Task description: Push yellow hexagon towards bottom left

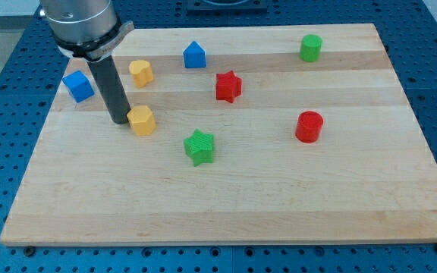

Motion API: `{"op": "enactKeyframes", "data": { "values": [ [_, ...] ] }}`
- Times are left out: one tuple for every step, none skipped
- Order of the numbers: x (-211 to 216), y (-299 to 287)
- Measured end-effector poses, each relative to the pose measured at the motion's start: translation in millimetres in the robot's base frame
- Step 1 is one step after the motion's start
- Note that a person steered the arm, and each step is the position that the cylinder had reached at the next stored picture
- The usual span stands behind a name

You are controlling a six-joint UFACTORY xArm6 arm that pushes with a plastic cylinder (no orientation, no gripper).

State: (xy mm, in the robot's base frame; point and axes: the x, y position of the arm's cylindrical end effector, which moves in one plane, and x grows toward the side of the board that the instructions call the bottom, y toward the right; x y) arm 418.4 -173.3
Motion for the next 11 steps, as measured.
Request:
{"op": "enactKeyframes", "data": {
  "values": [
    [-29.1,30.7],
    [-31.3,79.8],
    [-0.4,90.5],
    [32.0,59.4],
    [30.6,51.1],
    [6.4,73.7],
    [-22.2,76.9],
    [-15.2,36.1],
    [18.8,-14.5],
    [34.9,-26.6],
    [21.1,20.6]
  ]
}}
